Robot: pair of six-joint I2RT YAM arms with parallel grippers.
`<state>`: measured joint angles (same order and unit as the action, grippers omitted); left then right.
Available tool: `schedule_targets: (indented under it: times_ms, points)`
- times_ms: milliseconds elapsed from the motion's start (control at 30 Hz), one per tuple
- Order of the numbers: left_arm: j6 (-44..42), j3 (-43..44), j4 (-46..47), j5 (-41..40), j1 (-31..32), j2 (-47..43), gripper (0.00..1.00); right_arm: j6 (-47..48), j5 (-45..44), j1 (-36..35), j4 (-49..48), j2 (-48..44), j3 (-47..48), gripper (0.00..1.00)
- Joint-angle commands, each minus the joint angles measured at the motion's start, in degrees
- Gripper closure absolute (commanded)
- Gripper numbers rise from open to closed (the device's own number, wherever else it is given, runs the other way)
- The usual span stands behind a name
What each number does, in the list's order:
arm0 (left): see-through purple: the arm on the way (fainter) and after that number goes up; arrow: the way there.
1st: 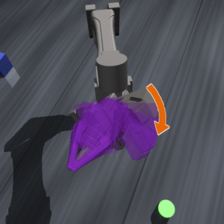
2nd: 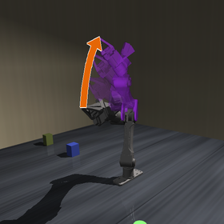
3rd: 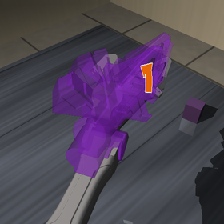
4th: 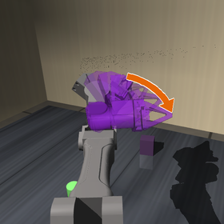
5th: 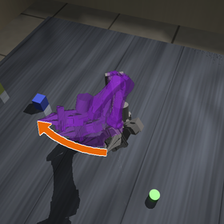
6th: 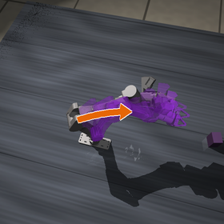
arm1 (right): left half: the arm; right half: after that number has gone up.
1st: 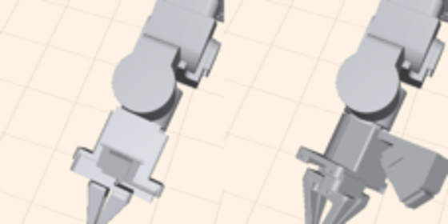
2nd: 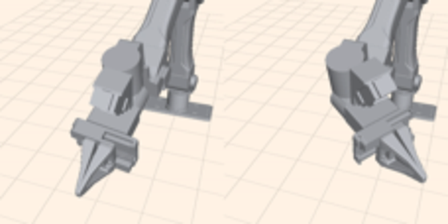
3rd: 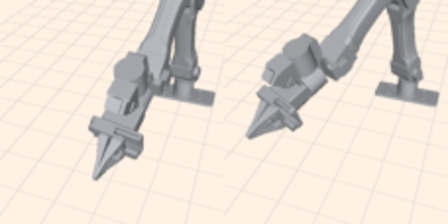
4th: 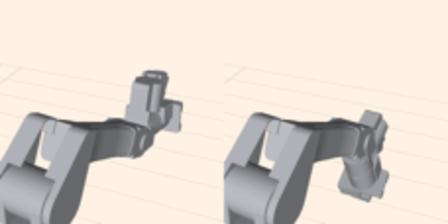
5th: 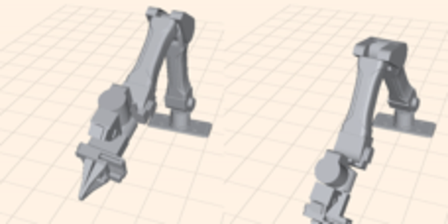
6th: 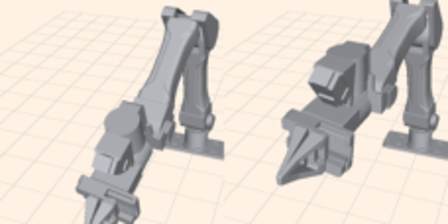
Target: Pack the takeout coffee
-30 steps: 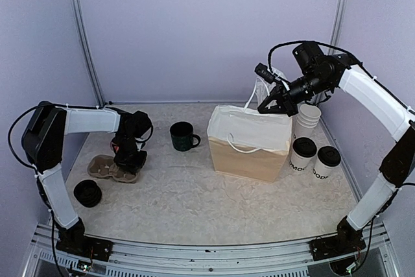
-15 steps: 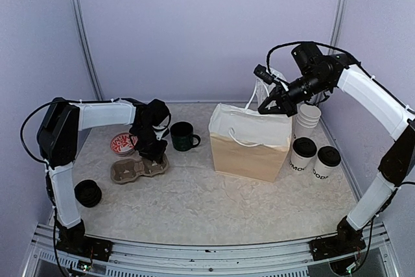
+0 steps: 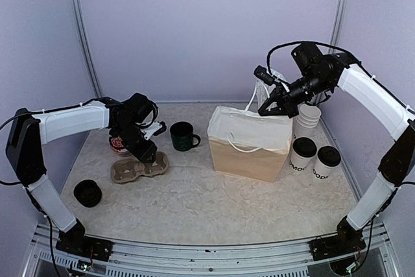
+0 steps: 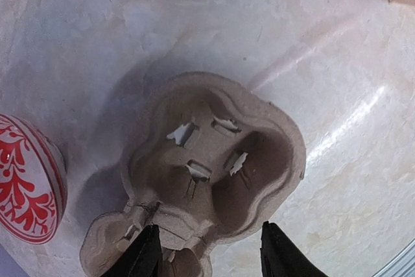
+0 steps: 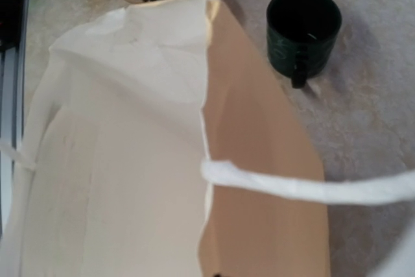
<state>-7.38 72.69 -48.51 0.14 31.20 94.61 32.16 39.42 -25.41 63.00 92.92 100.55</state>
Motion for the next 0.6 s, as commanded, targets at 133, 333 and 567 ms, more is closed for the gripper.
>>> schedule_targets:
  times_ms: [133, 333, 567]
  points:
    - [-8.82, -4.30, 0.51, -5.36, -1.03, 0.68, 0.46, 3.44, 2.91, -0.61, 3.74, 0.05, 1.28, 1.00]
    - [-9.57, -5.39, 1.25, -9.54, -1.67, 1.26, 0.46, 4.42, 3.90, -0.65, 3.65, 0.50, 0.21, 1.00]
    - [-10.03, -4.10, 0.85, -6.79, -1.85, 4.39, 0.49, 5.05, 4.09, -0.61, 3.79, 0.95, -0.01, 1.00]
